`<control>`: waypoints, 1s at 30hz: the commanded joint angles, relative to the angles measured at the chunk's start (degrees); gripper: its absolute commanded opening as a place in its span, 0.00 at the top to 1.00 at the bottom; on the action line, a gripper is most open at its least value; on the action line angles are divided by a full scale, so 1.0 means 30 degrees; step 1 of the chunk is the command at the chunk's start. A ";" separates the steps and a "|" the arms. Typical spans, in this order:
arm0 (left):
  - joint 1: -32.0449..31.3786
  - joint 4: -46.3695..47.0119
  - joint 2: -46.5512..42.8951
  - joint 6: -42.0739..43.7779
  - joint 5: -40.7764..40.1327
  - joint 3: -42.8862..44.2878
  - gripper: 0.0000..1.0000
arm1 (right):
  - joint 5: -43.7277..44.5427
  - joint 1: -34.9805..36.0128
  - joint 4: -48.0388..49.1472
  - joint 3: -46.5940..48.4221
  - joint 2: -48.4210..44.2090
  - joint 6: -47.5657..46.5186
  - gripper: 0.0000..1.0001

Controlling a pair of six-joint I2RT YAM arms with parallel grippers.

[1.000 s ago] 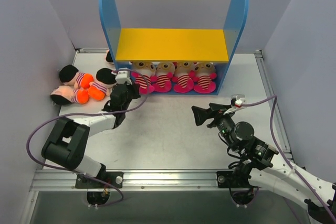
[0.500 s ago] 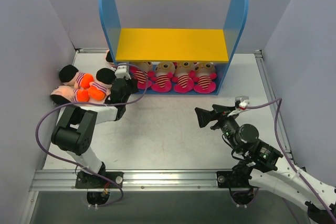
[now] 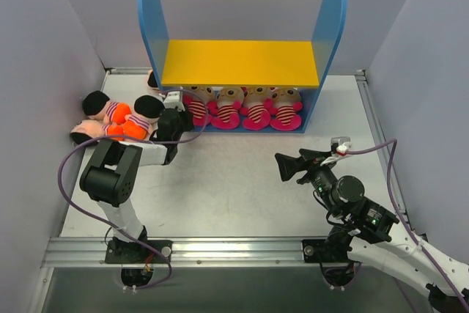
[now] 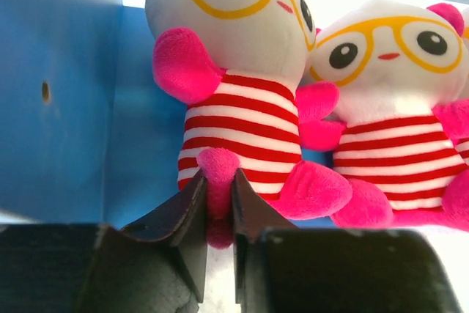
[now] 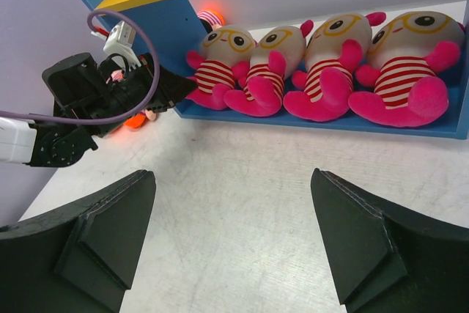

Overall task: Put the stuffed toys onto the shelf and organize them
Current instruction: Place the stuffed toy onto shelf

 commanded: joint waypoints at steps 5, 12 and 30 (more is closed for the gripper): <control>0.0234 0.0072 -0.0232 0.0483 -0.0722 0.1210 0.70 | 0.0368 0.0092 -0.0100 0.0019 -0.0376 0.0236 0.10; 0.0234 -0.0747 -0.0702 0.0454 -0.1365 0.1152 0.49 | 0.0221 0.0092 -0.0188 0.0018 -0.0318 0.0382 0.10; 0.0176 -0.3912 -0.4569 -0.3352 -0.3036 -0.0898 0.30 | -0.0394 0.0122 -0.0423 -0.0040 -0.0084 0.0675 0.10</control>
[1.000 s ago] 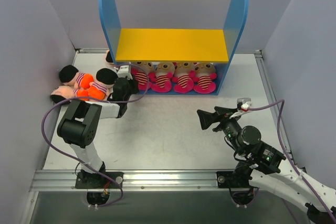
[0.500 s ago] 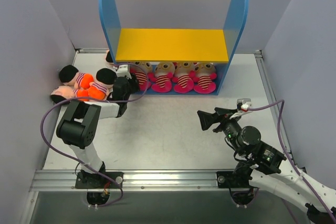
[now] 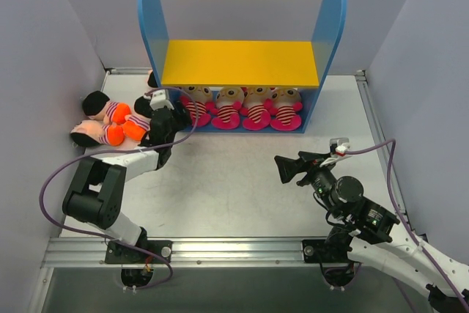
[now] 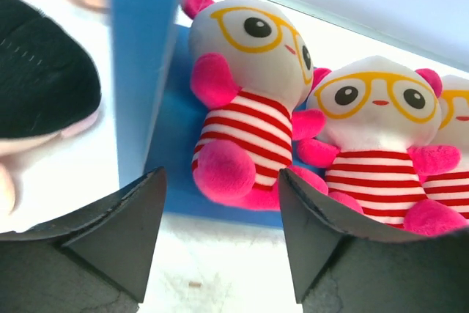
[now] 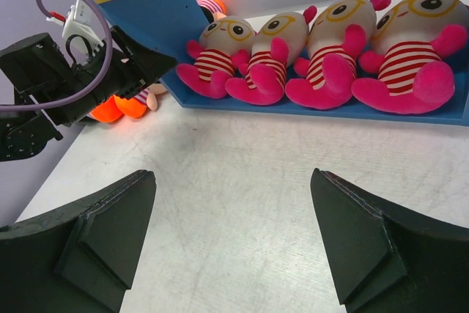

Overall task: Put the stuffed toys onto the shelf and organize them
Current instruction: Place the stuffed toy onto shelf, then adjust the position of the stuffed toy

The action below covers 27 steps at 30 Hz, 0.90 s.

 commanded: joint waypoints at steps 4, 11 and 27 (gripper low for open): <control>-0.0131 -0.1064 -0.1008 -0.1586 -0.0778 -0.0485 0.35 | -0.0395 0.0093 0.0481 -0.0062 0.0310 0.0166 0.10; -0.0366 -0.0860 0.0103 -0.1850 -0.1217 0.0130 0.37 | -0.0484 0.0121 0.0394 -0.0091 0.0340 0.0225 0.11; -0.0425 0.0664 0.1833 -0.5158 -0.3298 -0.0133 0.51 | -0.0366 0.0122 0.0159 -0.0179 0.0457 0.0224 0.11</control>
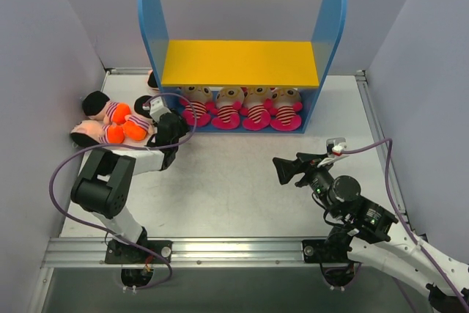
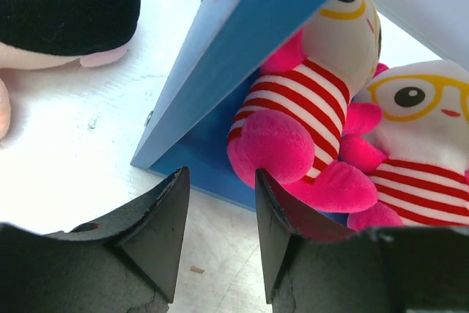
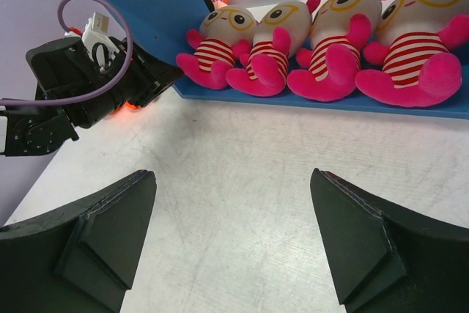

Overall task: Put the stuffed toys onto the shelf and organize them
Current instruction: Adjust the position of the stuffed toy

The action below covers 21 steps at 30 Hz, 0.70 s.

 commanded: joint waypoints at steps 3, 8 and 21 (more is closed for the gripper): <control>-0.0024 0.1952 0.0378 -0.1344 -0.0123 -0.0009 0.51 | 0.0042 0.0122 0.0275 -0.0077 0.0268 0.0137 0.11; -0.0346 0.2806 -0.0822 -0.0965 0.0525 -0.1122 0.44 | 0.0129 0.0122 0.0128 -0.0165 0.0093 0.0195 0.11; -0.0317 0.3744 -0.0239 -0.1052 0.0585 -0.0189 0.36 | -0.0076 0.0122 0.0510 -0.0253 0.0152 0.0196 0.11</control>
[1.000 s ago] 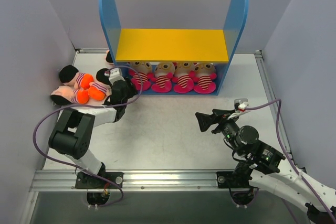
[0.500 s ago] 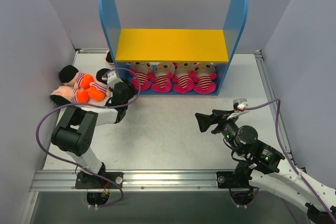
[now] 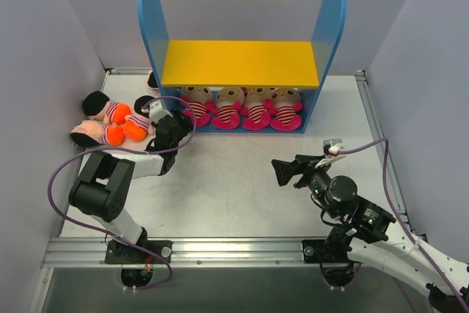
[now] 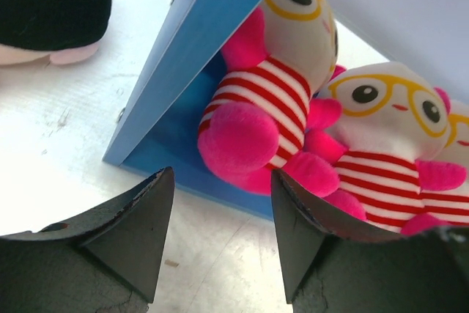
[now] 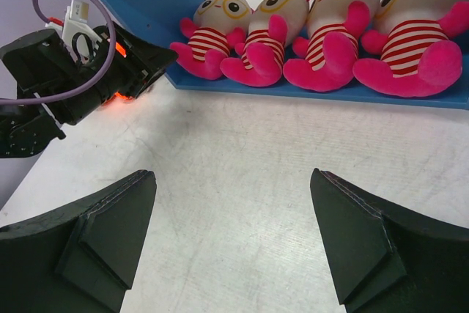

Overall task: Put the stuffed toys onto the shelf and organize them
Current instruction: Adjust the position of the stuffed toy

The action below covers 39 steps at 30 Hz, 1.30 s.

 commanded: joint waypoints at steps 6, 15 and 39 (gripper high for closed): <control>0.0011 0.1515 0.1245 -0.1362 -0.0877 0.1621 0.39 | 0.0107 0.0122 0.0334 0.0038 -0.0222 0.0159 0.11; 0.0361 0.1280 0.2300 -0.3442 -0.1522 0.1682 0.49 | 0.0166 0.0122 0.0275 -0.0108 -0.0222 0.0218 0.11; 0.0539 -0.4133 -0.3056 -0.4118 0.0762 0.0480 0.27 | -0.0655 0.0122 0.2203 0.0272 0.3551 -0.0514 0.11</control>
